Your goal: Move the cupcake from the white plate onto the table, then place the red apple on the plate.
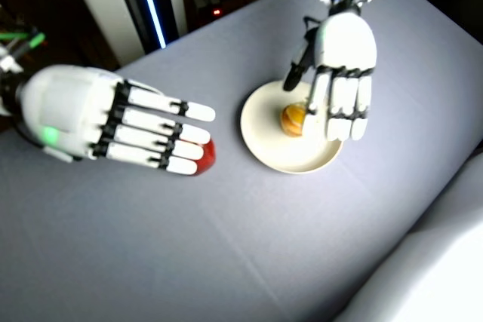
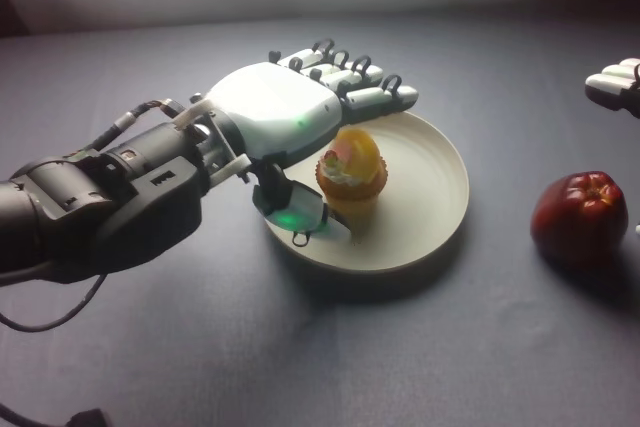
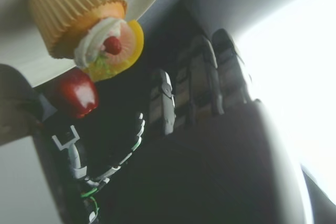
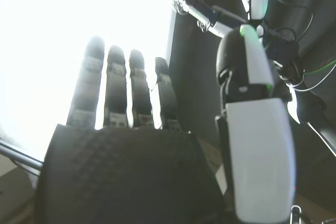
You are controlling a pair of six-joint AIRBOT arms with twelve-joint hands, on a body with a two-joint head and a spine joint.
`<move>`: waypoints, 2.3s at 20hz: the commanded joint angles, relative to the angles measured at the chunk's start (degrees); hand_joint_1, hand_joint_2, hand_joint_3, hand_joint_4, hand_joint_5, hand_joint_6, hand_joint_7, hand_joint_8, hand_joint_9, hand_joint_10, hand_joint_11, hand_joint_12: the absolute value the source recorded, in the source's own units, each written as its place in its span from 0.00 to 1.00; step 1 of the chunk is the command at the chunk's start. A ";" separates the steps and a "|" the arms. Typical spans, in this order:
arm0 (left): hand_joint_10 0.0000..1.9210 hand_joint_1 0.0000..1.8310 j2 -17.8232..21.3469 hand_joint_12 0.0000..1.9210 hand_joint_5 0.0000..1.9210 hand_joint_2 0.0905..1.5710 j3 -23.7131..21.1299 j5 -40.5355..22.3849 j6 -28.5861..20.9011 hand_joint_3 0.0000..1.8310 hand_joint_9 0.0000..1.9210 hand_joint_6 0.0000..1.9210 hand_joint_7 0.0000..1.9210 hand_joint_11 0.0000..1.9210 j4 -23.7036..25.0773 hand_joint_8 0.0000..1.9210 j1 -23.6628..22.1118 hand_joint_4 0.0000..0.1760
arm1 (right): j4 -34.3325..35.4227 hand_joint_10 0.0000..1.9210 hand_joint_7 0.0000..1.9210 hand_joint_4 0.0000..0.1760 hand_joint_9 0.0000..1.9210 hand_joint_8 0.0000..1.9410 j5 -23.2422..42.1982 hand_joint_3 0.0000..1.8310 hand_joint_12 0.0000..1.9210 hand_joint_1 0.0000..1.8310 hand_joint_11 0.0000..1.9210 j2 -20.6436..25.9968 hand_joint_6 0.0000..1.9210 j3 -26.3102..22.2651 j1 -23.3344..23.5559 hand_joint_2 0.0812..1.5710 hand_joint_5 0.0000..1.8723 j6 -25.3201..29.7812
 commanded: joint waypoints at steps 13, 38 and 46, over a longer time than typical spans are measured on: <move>0.04 0.68 1.82 0.70 0.56 0.68 -1.22 -10.15 1.47 0.00 0.57 0.35 0.53 0.16 -1.72 0.56 -1.73 0.00 | 1.42 0.01 0.13 0.21 0.11 0.00 7.11 0.00 0.05 0.55 0.12 0.06 0.00 0.29 0.43 0.74 0.13 1.03; 0.00 0.65 21.00 0.52 0.60 0.64 -17.96 -27.12 10.51 0.00 0.44 0.35 0.50 0.15 -19.80 0.00 20.95 0.00 | 1.99 0.00 0.12 0.34 0.11 0.00 7.11 0.00 0.02 0.51 0.10 0.06 0.00 -0.18 -0.69 0.76 0.13 2.31; 0.00 0.62 21.61 0.36 0.39 0.54 -18.73 -27.19 10.52 0.00 0.30 0.00 0.36 0.11 -19.72 0.00 21.63 0.00 | 2.00 0.00 0.13 0.31 0.12 0.00 7.13 0.00 0.02 0.51 0.11 0.03 0.00 -0.37 -0.83 0.76 0.13 2.39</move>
